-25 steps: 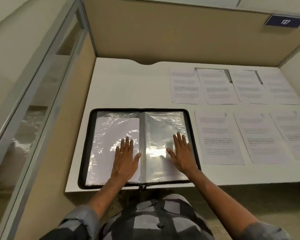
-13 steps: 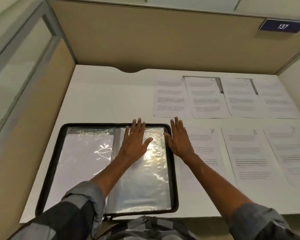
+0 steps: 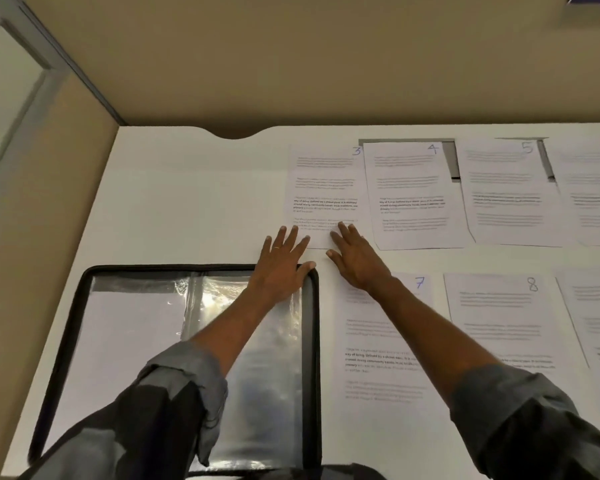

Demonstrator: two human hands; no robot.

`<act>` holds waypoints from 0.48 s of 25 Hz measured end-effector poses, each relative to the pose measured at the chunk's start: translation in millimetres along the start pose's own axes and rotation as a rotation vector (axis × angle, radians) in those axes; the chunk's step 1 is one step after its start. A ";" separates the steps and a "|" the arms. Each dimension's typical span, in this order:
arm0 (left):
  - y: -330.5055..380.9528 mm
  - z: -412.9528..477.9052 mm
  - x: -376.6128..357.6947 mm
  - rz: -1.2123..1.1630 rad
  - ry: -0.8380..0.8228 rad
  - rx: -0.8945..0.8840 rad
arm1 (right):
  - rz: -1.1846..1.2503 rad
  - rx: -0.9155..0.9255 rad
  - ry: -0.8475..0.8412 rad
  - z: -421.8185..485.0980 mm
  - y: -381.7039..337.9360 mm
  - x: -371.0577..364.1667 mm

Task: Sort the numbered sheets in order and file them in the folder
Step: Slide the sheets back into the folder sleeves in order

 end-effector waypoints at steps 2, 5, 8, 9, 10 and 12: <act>-4.2 16.6 -7.5 -0.092 -0.027 0.096 | 0.008 0.004 -0.021 3.7 5.4 -4.2; -11.3 35.6 -9.0 -0.419 0.050 0.332 | 0.050 0.027 0.011 1.2 9.2 -11.4; -17.4 56.8 2.5 -0.614 0.244 0.504 | 0.085 0.026 0.012 0.8 12.2 -16.8; -19.5 63.1 4.9 -0.693 0.272 0.559 | 0.094 0.026 0.021 0.8 12.3 -17.1; -21.2 69.3 5.8 -0.786 0.276 0.627 | 0.106 0.026 0.029 1.2 12.7 -17.7; -24.9 81.8 3.4 -0.991 0.264 0.733 | 0.121 0.026 0.032 1.5 13.8 -18.3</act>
Point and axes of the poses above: each hand's wrist, its own z-axis towards the middle knuckle, its own x-axis out of the back of the hand, y = z × x, the point moved 5 cm from there along z, towards the middle knuckle, and after that the axes turned 4 degrees about -z, right-handed, at the moved point
